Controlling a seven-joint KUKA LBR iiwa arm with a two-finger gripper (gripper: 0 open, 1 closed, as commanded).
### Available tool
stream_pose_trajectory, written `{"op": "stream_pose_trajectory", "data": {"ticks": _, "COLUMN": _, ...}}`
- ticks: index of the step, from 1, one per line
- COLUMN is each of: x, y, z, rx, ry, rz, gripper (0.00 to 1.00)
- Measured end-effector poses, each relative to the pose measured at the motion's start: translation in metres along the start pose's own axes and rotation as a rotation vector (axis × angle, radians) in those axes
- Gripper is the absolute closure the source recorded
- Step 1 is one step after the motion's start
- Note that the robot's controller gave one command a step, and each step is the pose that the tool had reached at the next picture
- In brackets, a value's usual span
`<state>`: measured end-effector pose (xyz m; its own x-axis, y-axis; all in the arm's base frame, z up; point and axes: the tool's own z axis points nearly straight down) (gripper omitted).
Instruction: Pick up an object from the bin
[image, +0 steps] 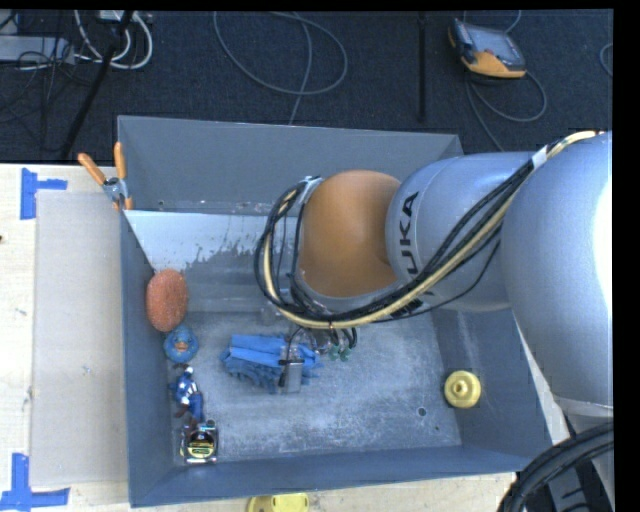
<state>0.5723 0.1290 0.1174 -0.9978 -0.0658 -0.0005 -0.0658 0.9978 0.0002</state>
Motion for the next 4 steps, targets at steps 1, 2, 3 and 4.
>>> {"op": "stream_pose_trajectory", "data": {"ticks": 1, "x": 0.0030, "y": 0.0091, "z": 0.0490, "rx": 0.000, "ry": 0.002, "rz": -0.053, "gripper": 0.00}}
{"op": "stream_pose_trajectory", "data": {"ticks": 2, "x": 0.0025, "y": 0.0122, "z": 0.0496, "rx": -0.001, "ry": 0.001, "rz": 0.035, "gripper": 1.00}}
{"op": "stream_pose_trajectory", "data": {"ticks": 3, "x": 0.0025, "y": 0.0117, "z": 0.0494, "rx": 0.000, "ry": 0.001, "rz": 0.047, "gripper": 1.00}}
{"op": "stream_pose_trajectory", "data": {"ticks": 4, "x": 0.0040, "y": 0.0114, "z": 0.0443, "rx": 0.001, "ry": 0.006, "rz": 0.050, "gripper": 1.00}}
